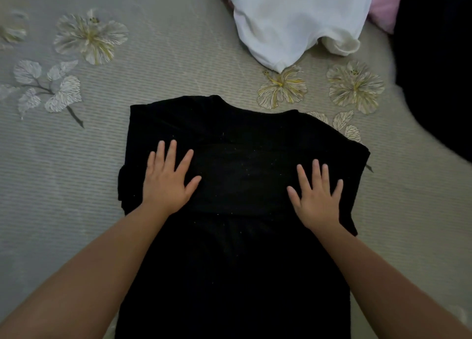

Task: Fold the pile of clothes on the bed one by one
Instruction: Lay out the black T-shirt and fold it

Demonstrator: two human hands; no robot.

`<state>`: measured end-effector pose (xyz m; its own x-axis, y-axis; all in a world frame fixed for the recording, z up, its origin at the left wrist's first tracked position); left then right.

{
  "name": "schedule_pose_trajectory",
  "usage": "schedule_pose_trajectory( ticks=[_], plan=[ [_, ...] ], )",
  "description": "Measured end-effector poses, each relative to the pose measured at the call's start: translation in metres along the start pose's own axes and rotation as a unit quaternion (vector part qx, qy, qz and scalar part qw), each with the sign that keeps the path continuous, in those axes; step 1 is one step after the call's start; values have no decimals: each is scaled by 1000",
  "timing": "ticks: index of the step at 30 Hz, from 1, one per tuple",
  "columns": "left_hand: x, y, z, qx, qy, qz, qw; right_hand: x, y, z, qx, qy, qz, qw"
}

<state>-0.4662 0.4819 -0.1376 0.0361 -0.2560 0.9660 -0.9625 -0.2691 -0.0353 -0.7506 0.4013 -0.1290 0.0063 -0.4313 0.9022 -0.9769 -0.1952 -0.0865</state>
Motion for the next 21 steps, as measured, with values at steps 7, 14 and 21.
schedule_pose_trajectory(
  ticks=[7,14,21],
  plan=[
    [-3,0,8,-27,25,-8,999,-8,4,4,11,85,44,995],
    [-2,4,5,-18,-9,18,1000,-15,9,8,5,100,41,994],
    [8,64,-94,-123,54,-56,989,-21,1,-24,19,86,38,995]
  ],
)
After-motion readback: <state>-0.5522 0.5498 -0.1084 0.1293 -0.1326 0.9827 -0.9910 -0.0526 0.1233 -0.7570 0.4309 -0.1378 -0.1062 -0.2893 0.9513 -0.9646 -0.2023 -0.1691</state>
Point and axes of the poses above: each hand's wrist, its own z-axis towards the middle knuckle, its own x-axis out of the back of the hand, y = z × x, the point moved 4 cm from there along z, towards the middle knuckle, and after that the axes turned 7 degrees about z, right-handed, at the moved point
